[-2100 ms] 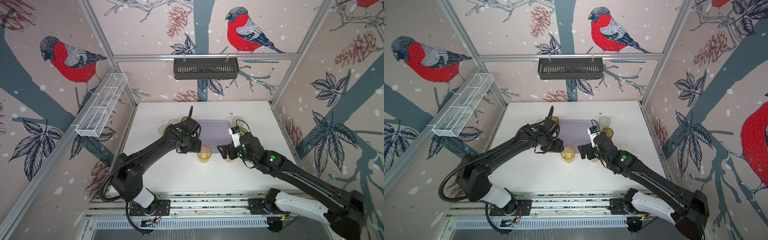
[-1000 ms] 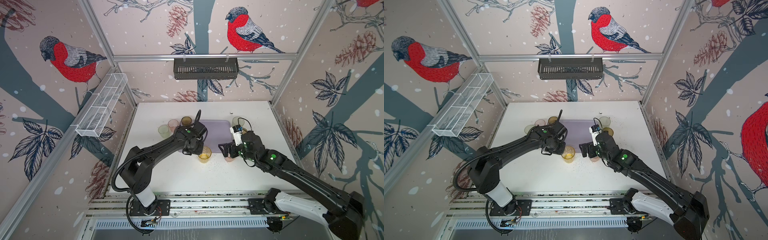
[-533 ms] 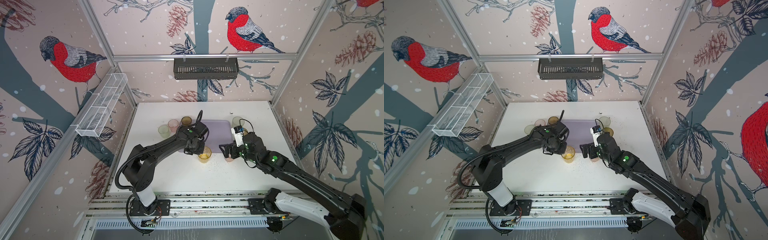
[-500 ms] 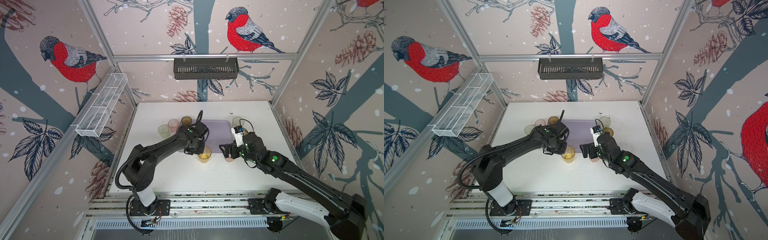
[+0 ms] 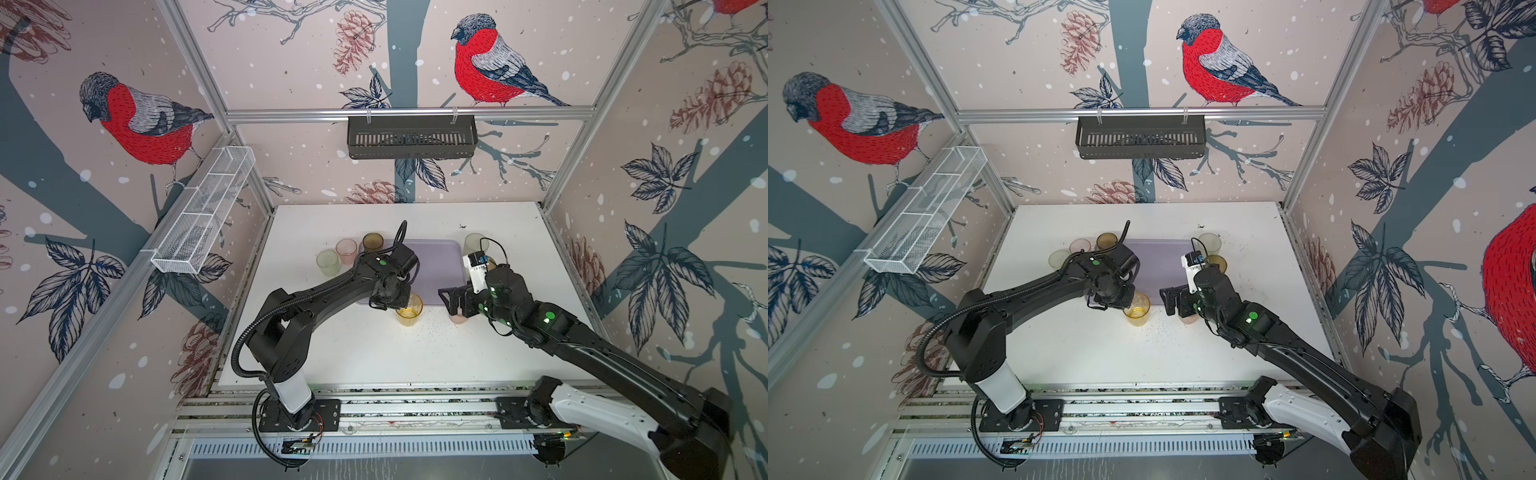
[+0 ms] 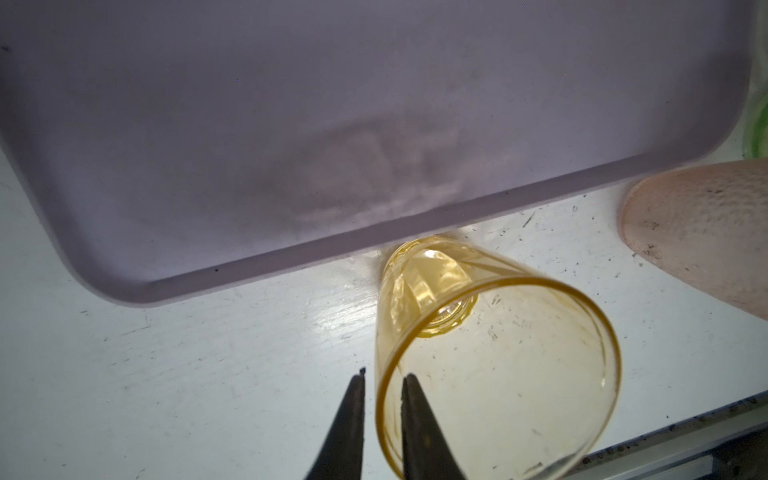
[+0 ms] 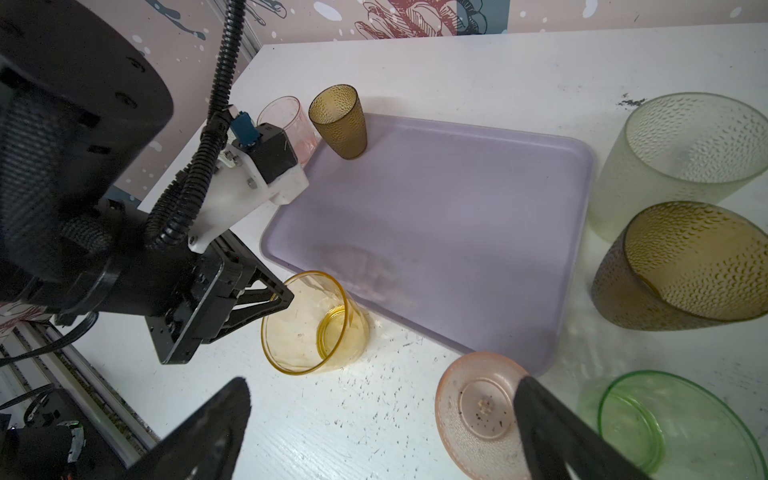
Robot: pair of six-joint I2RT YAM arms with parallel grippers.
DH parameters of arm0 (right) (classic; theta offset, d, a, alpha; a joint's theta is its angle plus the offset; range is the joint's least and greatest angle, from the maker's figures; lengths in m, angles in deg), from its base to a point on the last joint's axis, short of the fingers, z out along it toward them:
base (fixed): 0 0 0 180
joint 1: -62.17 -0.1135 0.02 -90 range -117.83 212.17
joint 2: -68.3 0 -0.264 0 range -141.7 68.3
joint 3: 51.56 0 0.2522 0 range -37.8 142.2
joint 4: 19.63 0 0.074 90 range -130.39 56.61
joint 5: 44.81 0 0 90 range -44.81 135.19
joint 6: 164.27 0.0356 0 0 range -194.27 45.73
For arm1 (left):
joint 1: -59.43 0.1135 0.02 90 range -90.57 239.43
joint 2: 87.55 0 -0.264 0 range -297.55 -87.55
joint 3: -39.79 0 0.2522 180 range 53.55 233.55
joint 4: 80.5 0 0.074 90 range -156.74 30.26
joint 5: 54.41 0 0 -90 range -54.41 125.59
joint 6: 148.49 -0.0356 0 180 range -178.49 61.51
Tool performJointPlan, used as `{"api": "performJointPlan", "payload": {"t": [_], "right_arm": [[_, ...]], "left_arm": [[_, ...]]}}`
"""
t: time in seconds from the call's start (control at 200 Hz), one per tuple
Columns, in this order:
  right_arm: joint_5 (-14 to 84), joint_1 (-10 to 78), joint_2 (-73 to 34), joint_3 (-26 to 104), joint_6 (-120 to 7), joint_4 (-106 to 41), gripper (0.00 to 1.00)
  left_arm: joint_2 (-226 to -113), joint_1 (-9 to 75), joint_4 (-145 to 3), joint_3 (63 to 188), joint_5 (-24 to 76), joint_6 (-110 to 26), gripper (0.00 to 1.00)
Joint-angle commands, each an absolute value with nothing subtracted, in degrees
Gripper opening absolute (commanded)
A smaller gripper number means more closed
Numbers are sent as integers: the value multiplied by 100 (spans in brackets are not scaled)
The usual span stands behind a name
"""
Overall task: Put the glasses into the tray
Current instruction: 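Lower the left gripper onto the yellow glass rim and close it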
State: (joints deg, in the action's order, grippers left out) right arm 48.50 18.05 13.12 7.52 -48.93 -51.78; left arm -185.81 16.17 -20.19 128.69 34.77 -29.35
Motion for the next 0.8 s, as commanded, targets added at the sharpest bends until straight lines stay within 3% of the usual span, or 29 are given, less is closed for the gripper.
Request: {"api": "performJointPlan", "payload": {"t": [0.0, 0.795], "right_arm": [[4861, 1805, 1301, 793, -4919, -5079, 99], [4825, 1883, 1198, 817, -5000, -5049, 99]], "left_arm": [[-18618, 1594, -2067, 12890, 3594, -2899, 19], [-18719, 1567, -1897, 13013, 3663, -2962, 8]]}}
